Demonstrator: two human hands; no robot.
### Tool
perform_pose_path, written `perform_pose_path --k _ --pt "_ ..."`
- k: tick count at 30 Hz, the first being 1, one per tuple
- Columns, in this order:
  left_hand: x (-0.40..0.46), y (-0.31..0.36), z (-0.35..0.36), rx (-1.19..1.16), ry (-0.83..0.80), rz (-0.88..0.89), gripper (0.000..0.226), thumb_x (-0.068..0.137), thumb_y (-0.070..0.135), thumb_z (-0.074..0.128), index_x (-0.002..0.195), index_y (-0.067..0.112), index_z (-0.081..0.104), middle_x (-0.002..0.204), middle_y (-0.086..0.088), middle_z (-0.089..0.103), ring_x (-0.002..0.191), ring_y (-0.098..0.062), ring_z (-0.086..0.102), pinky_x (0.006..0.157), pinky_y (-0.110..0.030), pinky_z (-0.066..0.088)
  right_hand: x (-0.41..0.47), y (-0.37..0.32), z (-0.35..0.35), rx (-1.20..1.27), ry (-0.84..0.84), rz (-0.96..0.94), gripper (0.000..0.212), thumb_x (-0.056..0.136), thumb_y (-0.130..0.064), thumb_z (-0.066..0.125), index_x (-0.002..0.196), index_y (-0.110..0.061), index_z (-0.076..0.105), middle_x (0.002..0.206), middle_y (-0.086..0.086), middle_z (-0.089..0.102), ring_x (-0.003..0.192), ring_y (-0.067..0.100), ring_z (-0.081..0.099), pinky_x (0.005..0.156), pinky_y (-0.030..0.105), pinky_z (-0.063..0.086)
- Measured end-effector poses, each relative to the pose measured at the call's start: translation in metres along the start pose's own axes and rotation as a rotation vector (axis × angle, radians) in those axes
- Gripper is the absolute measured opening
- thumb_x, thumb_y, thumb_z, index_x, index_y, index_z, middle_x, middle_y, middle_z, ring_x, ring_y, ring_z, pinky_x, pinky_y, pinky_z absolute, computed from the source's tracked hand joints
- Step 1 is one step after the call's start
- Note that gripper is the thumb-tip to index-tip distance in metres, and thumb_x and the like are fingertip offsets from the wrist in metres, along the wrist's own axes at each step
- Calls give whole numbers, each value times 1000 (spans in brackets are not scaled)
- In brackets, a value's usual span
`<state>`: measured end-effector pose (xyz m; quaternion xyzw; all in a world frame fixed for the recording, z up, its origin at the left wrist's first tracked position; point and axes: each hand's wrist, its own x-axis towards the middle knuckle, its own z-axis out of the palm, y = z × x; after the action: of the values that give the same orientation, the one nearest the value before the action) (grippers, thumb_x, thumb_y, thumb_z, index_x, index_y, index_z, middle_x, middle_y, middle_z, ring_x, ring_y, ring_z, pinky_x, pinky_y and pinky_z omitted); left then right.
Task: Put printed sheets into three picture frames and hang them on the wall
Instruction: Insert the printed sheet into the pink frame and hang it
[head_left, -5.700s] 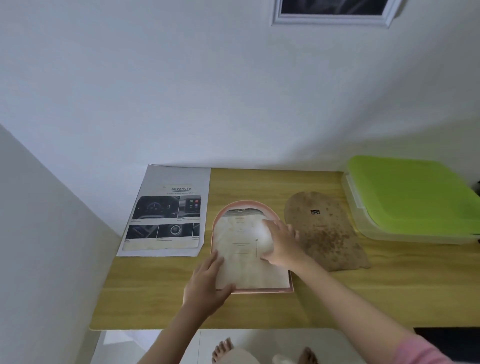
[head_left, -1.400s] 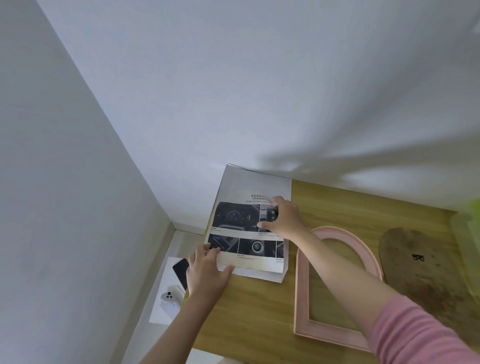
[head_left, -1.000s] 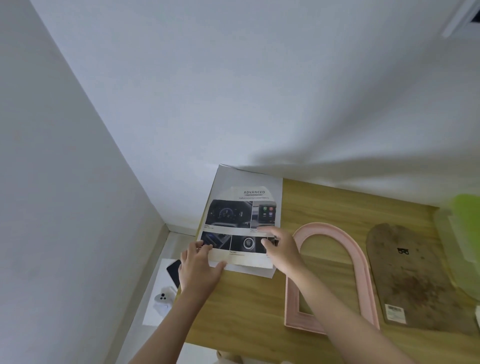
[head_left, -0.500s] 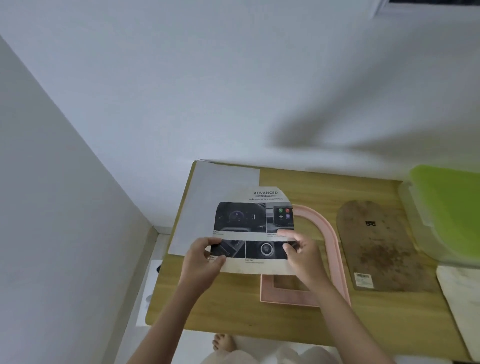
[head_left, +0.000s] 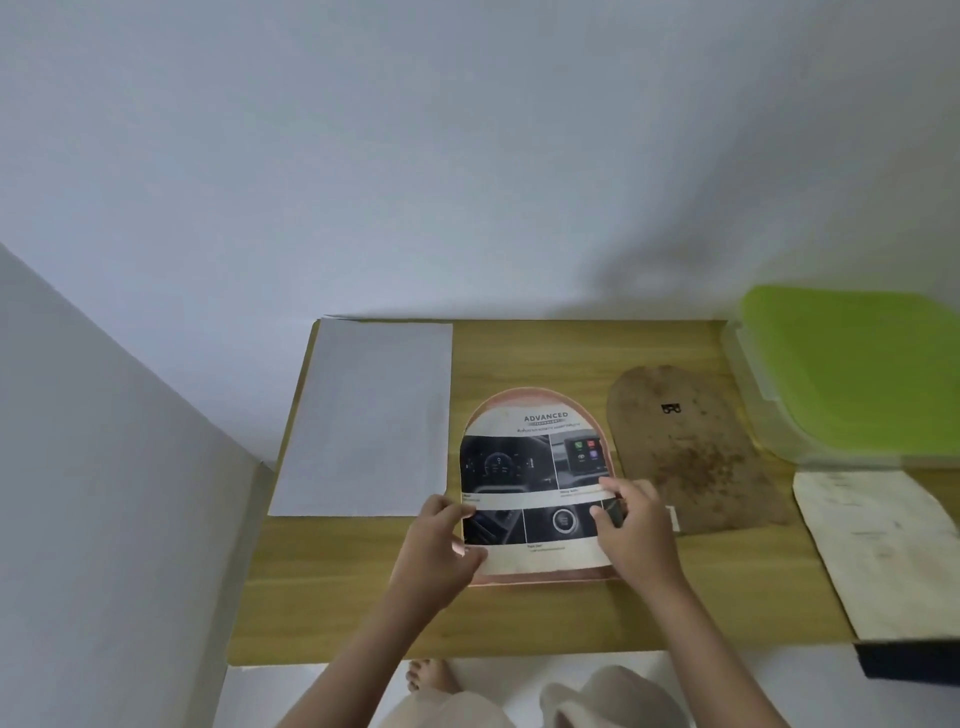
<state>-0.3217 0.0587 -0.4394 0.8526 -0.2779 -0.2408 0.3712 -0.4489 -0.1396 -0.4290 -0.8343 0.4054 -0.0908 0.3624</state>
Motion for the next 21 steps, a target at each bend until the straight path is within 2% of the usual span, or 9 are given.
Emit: perform_pose_path --k 3,7,10,12,15,18,21 --pt "0 2 3 52 -12 3 48 74 22 73 119 15 59 105 9 46 74 -4 58 67 -7 45 2 7 1 -74 -47 -10 40 85 -13 65 124 -11 57 99 -1 44 73 5 49 61 11 37" --pt "0 3 6 125 -42 5 51 73 24 72 121 14 57 110 7 39 78 -9 59 70 -12 48 4 16 -1 -139 -58 6 39 83 -22 67 120 -13 59 98 -1 42 83 13 49 68 19 41" --pt "0 4 7 136 -51 -11 48 74 23 71 119 13 57 114 5 35 80 -9 58 75 -16 51 4 22 -2 -161 -65 22 37 83 -26 67 118 -17 59 100 -2 42 90 12 45 70 20 37" --pt "3 3 8 133 -42 -19 44 75 23 71 116 13 58 113 4 36 82 -9 58 74 -14 51 3 25 -1 -142 -63 14 37 83 -27 67 118 -18 59 99 -2 42 90 12 45 71 20 37" --pt "6 5 8 114 10 -36 33 78 24 70 108 13 60 109 2 39 78 -7 57 65 -5 44 2 29 1 -86 -65 2 37 83 -29 67 118 -21 58 99 -3 42 90 13 48 72 19 39" --pt "9 13 11 80 95 -50 25 80 23 70 102 14 61 105 -1 44 72 -4 55 61 -4 43 1 33 -3 -7 -30 -14 33 84 -29 65 116 -23 58 98 -5 43 85 10 50 73 21 47" --pt "18 32 23 13 143 -34 21 80 22 70 97 15 61 105 0 47 73 -6 58 62 -3 47 6 41 -15 37 36 -28 28 86 -27 63 114 -23 59 98 -4 44 83 8 51 65 13 42"
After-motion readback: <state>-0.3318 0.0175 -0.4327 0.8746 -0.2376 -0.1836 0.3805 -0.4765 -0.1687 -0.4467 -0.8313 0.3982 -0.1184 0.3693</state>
